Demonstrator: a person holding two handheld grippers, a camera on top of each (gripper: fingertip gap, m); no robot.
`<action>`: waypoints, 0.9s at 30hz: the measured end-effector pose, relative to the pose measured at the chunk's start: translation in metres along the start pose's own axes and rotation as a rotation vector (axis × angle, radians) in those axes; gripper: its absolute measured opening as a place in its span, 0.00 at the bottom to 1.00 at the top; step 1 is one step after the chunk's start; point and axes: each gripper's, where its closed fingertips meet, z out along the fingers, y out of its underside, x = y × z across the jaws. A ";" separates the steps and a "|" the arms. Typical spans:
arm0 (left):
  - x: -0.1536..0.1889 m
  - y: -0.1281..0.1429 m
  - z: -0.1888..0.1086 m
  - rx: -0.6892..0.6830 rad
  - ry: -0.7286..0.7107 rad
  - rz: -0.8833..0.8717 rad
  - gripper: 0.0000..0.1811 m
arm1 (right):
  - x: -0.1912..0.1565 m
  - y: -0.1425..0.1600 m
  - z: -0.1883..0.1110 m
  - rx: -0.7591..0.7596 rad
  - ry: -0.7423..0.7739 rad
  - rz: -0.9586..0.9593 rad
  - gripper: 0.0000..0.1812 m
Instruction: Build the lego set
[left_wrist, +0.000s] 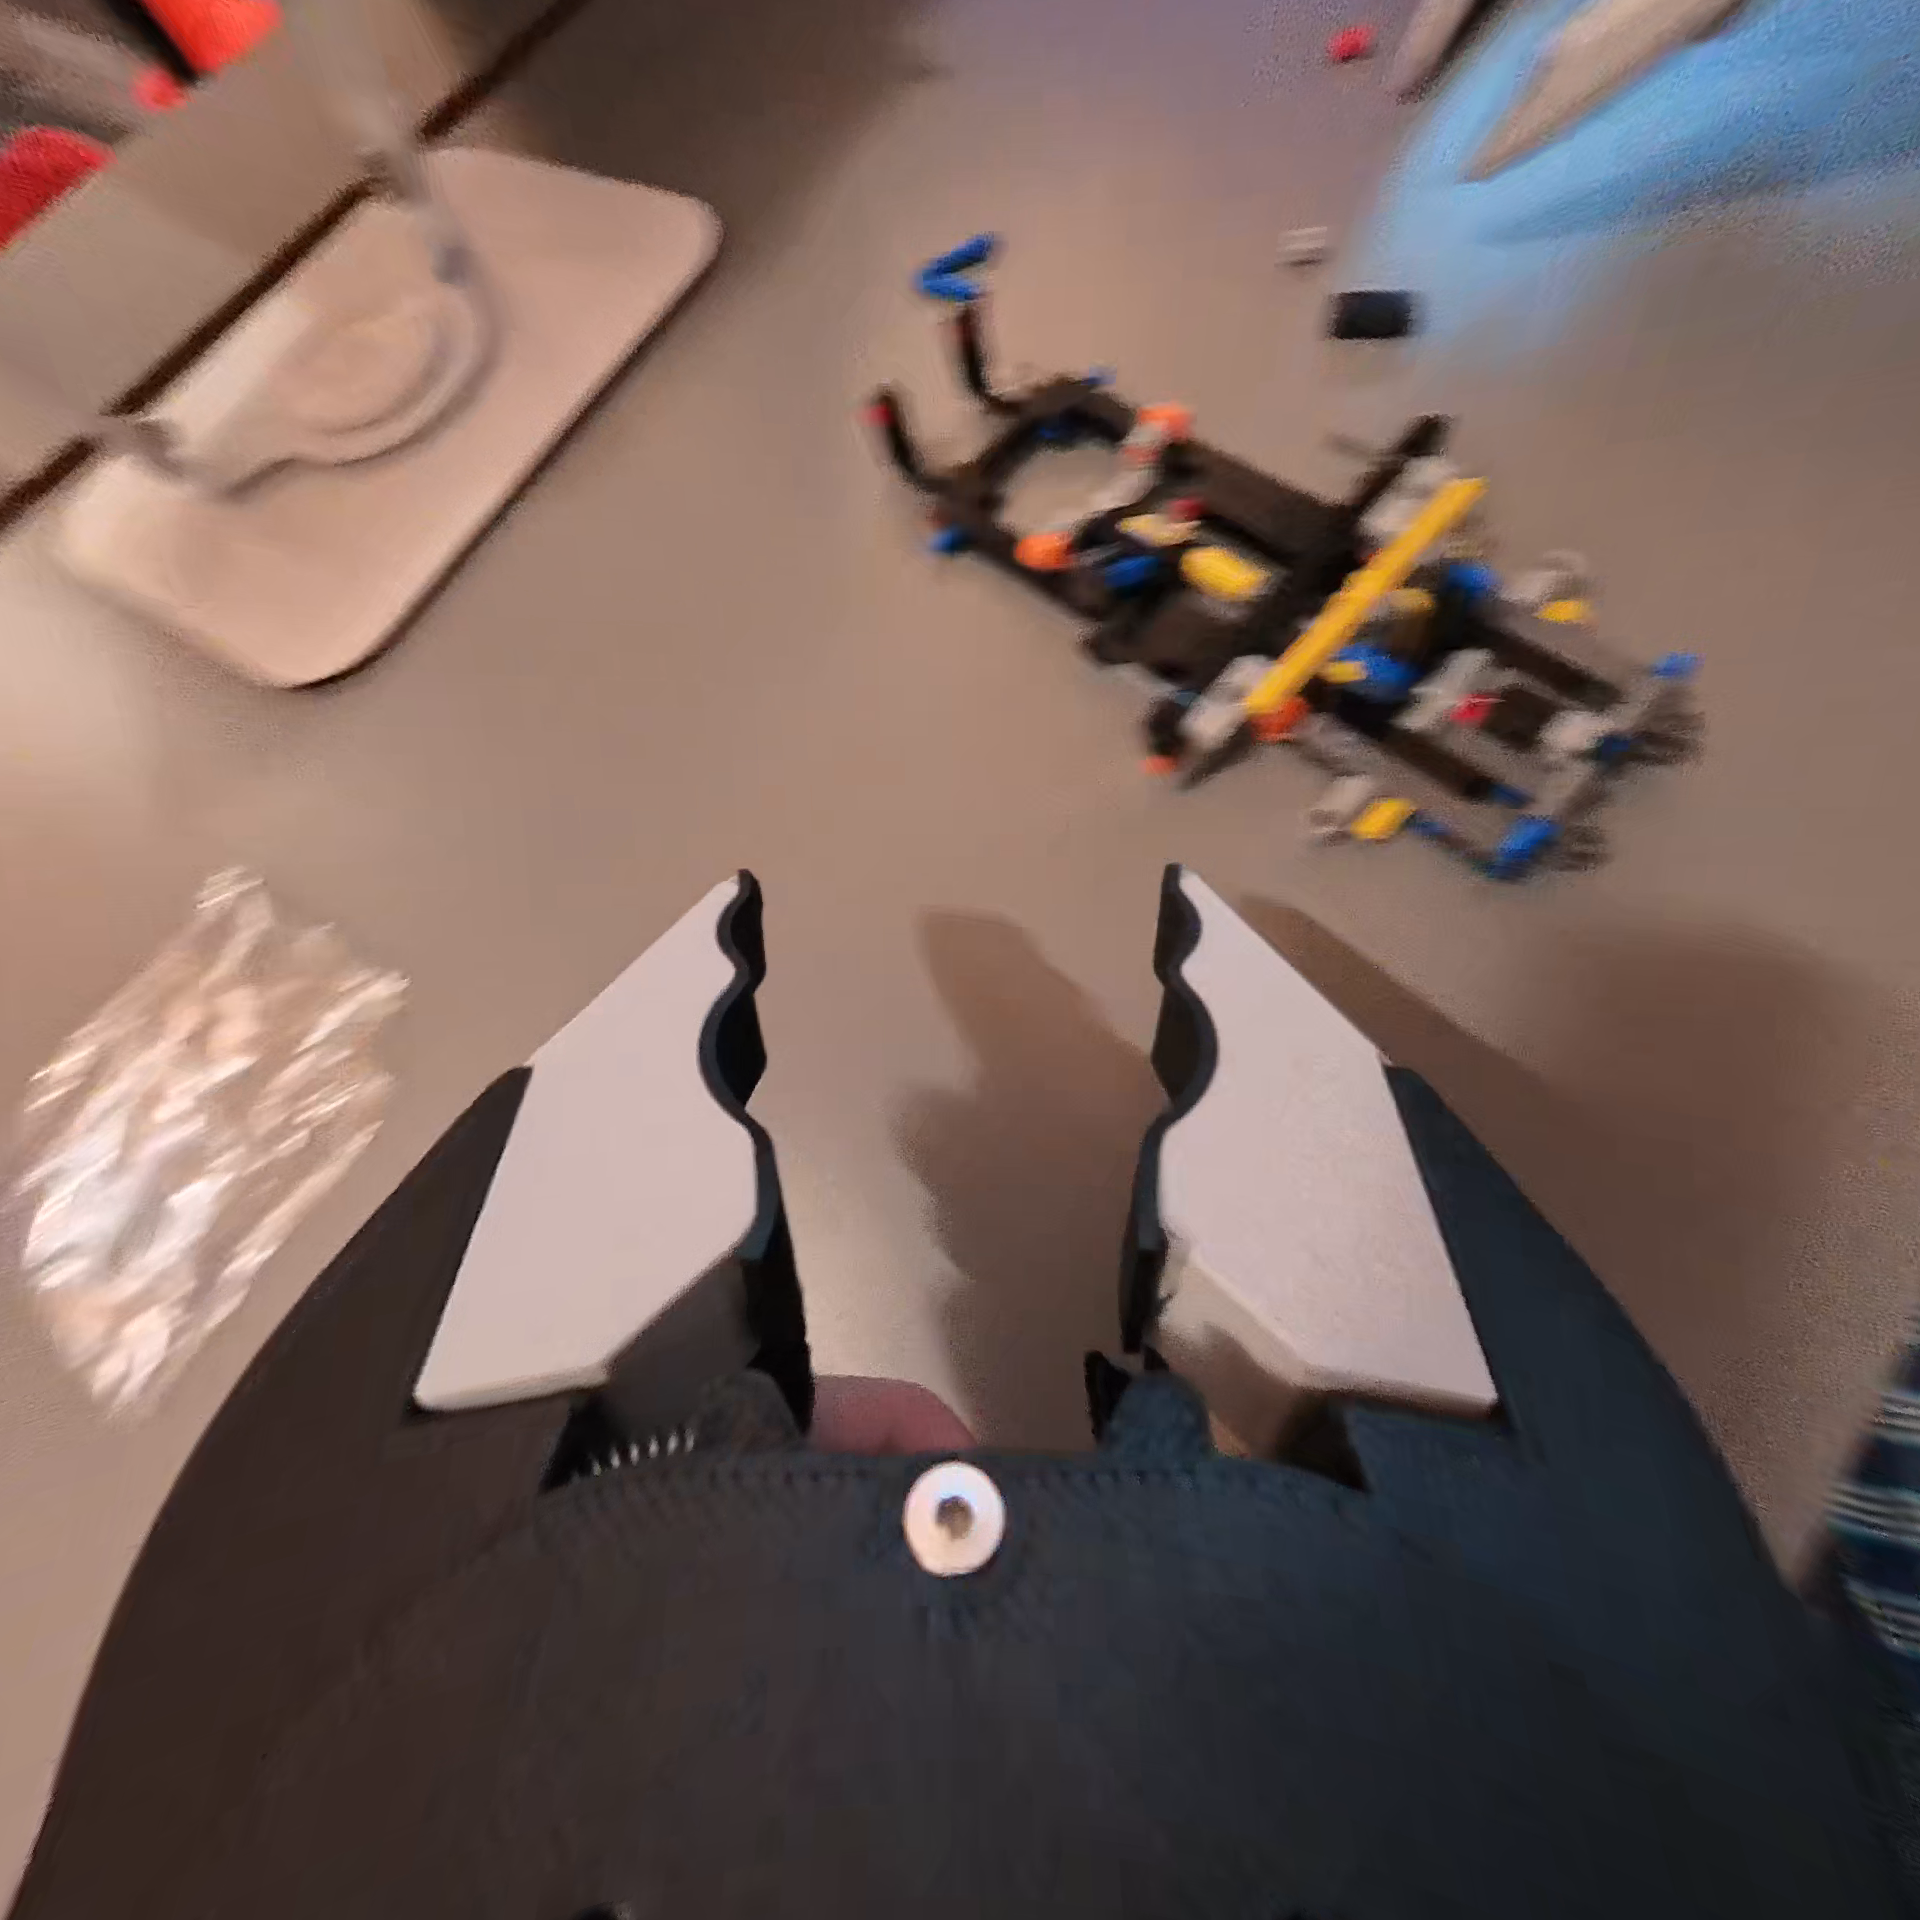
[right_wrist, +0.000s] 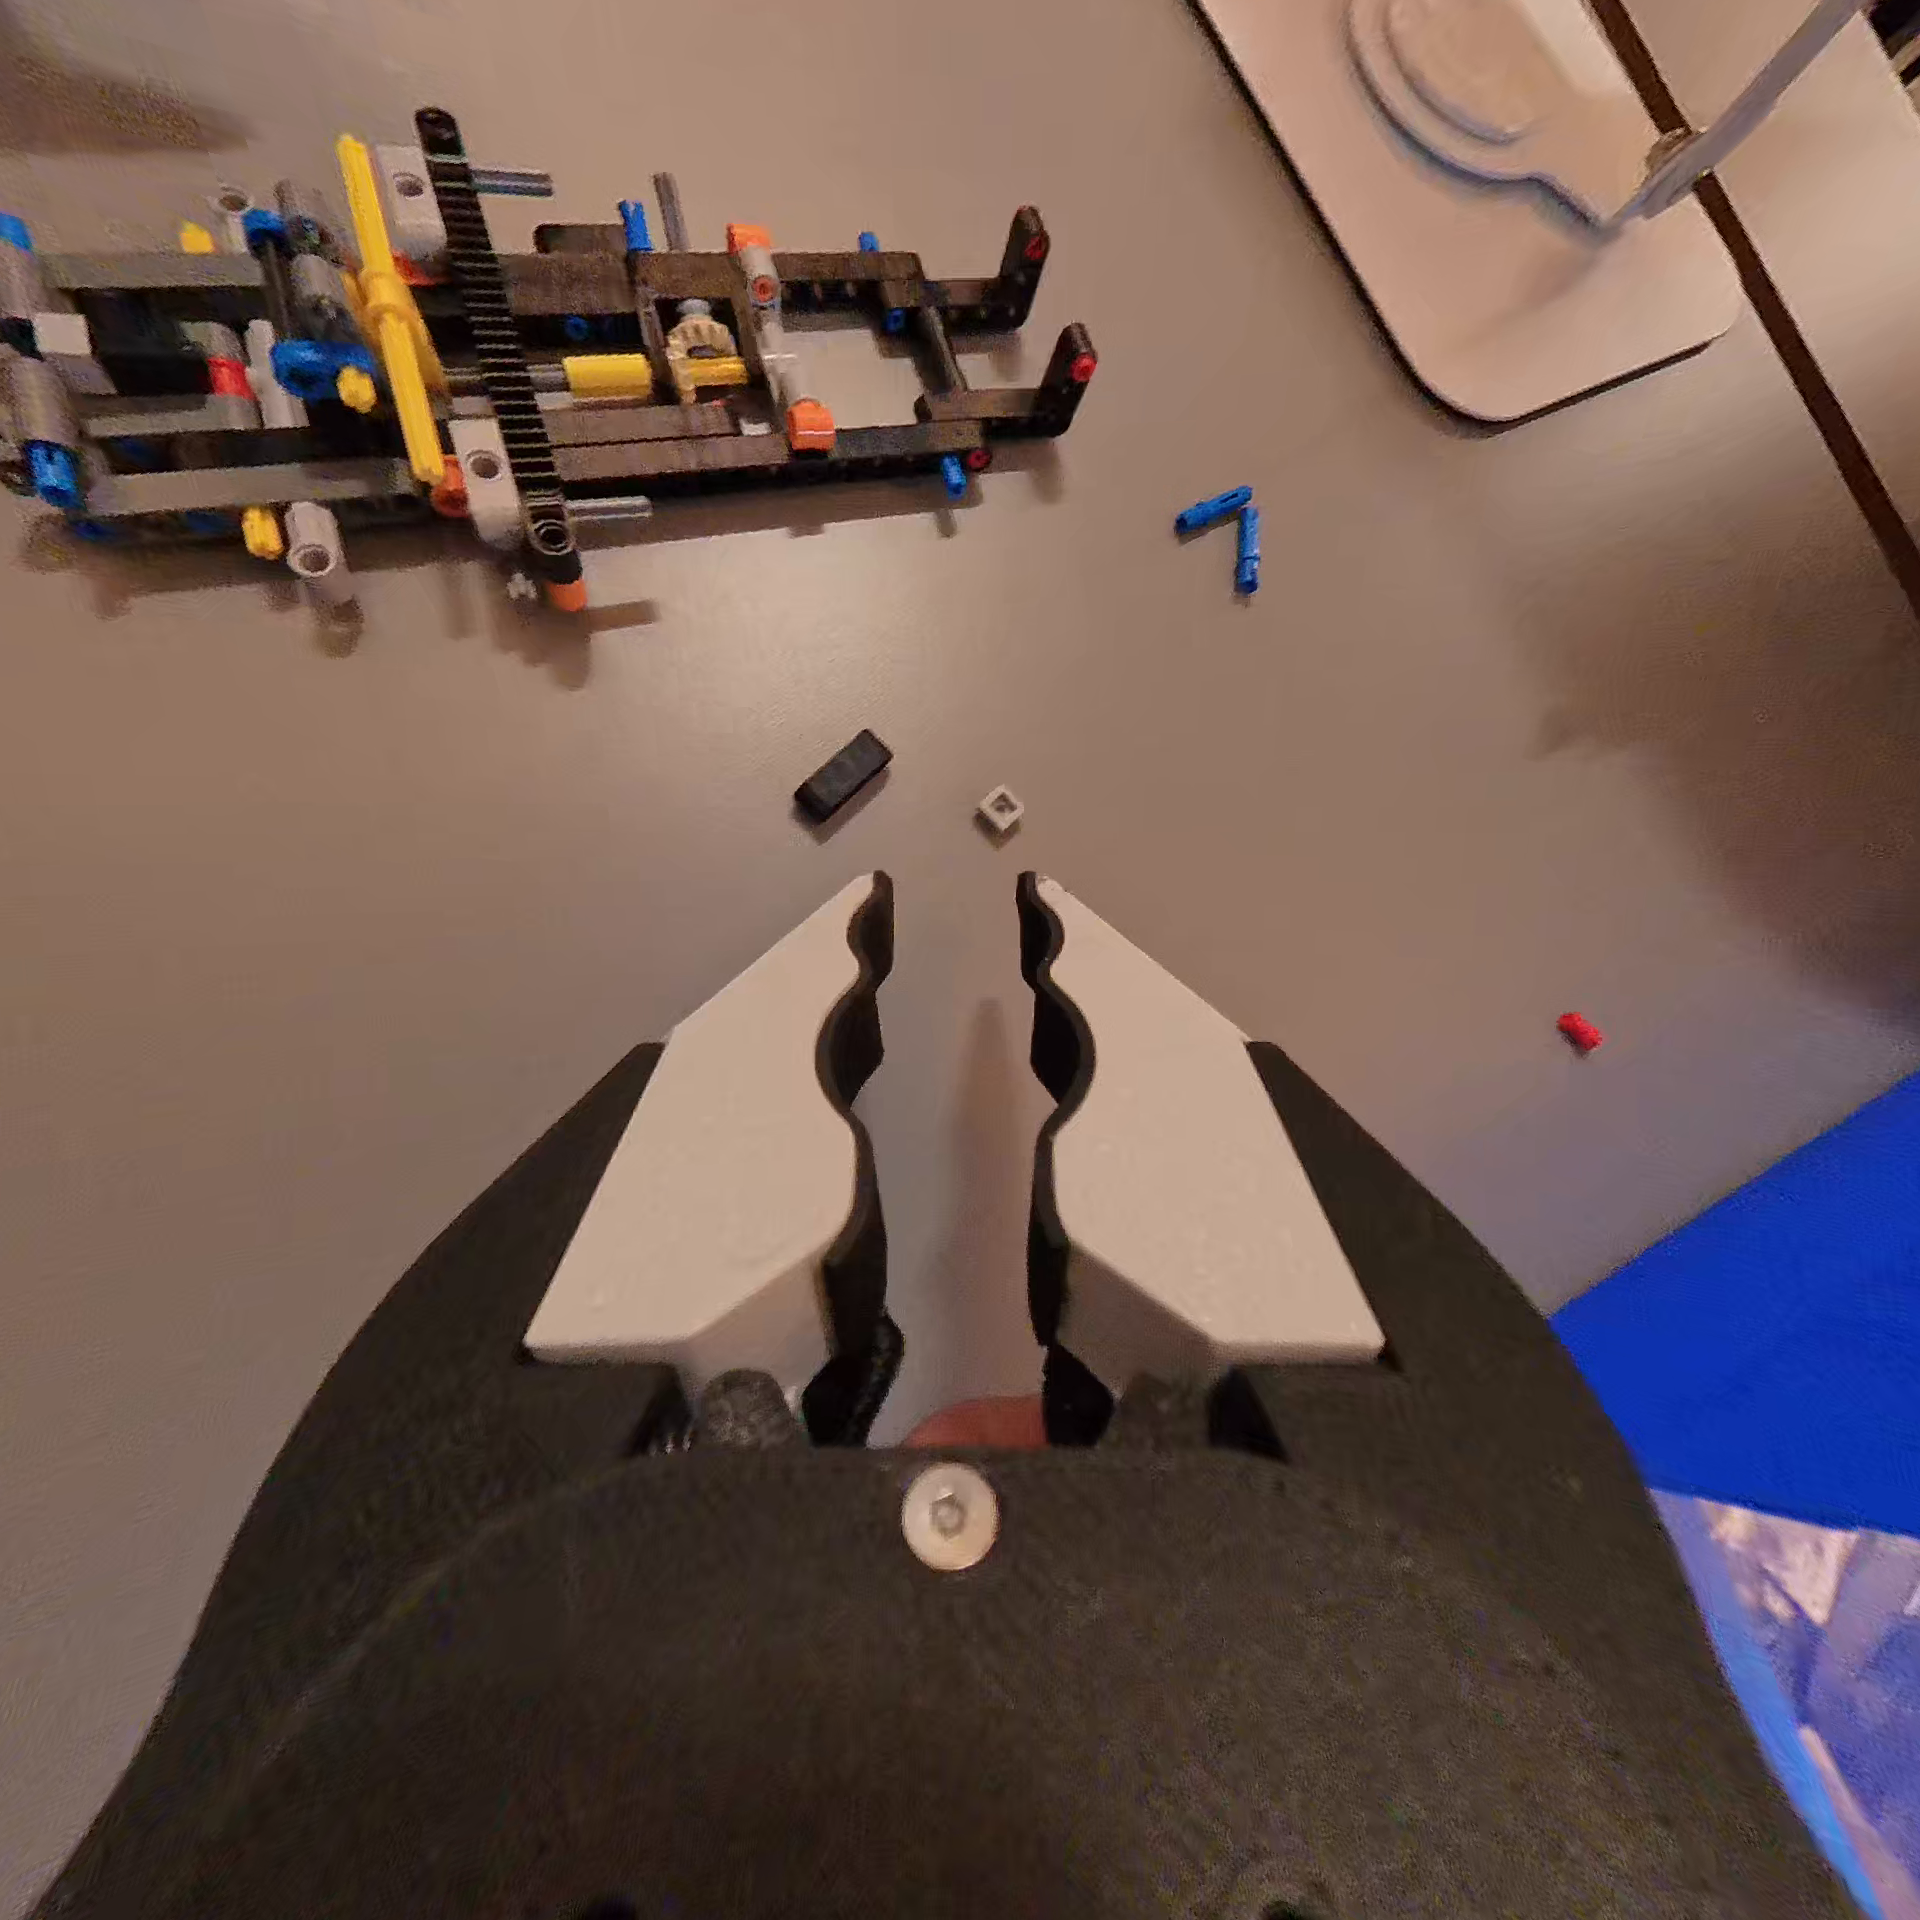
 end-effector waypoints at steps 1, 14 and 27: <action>-0.018 0.002 -0.004 -0.003 -0.052 -0.017 0.40 | -0.004 0.000 0.001 0.009 -0.013 0.008 0.13; -0.166 0.060 -0.008 -0.120 -0.390 -0.163 0.40 | -0.025 -0.012 0.031 -0.009 -0.058 0.122 0.18; -0.165 0.068 0.018 -0.151 -0.216 -0.281 0.19 | -0.025 -0.013 0.034 0.009 -0.092 0.088 0.03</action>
